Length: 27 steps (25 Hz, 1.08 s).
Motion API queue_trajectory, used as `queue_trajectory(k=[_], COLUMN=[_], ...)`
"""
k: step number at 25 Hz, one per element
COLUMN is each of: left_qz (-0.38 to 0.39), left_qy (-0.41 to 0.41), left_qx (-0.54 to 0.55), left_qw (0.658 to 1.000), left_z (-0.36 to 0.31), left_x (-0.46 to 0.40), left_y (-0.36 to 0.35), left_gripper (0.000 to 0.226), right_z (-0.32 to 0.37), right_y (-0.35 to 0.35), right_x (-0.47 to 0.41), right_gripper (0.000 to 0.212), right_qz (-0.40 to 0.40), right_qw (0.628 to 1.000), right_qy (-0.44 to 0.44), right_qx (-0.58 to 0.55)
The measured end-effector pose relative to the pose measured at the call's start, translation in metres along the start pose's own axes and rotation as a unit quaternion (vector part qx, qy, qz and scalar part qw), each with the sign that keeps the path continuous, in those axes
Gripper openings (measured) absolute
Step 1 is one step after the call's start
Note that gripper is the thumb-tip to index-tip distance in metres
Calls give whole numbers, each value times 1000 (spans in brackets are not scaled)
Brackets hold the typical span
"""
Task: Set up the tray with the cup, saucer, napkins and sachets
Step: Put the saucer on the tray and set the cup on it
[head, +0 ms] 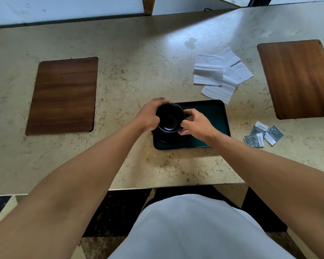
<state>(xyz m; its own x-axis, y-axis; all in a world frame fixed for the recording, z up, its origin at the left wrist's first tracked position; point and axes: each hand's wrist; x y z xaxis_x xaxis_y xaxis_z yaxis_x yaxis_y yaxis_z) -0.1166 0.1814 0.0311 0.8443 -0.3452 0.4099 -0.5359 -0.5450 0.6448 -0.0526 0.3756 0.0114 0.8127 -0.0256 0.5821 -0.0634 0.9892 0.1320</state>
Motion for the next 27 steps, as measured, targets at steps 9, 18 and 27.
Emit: queue_trajectory(k=[9,18,27], left_qz=[-63,-94,-78], left_qy=[-23,1,-3], left_qx=[-38,-85,-76], left_qw=[997,992,994], left_z=[19,36,36], left_x=[8,13,9], left_y=[0,-3,9], left_gripper=[57,38,45], right_z=[16,25,28], right_y=[1,5,8], right_x=[-10,-18,-21], right_gripper=[32,30,32], right_qz=[-63,-64,-68], right_qw=[984,972,973], right_qy=[55,86,74], right_qx=[155,210,207])
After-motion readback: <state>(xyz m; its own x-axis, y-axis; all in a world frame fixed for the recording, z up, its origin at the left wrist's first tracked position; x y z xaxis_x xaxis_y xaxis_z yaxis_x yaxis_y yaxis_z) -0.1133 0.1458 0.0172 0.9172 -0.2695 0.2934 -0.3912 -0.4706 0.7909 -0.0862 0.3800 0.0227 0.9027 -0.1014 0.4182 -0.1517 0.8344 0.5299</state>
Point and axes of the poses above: each hand's wrist, its own x-axis away from the middle knuckle, its own y-axis out of the back of the hand, z = x × y, and after that the axes turned 5 degrees about -x, right-handed
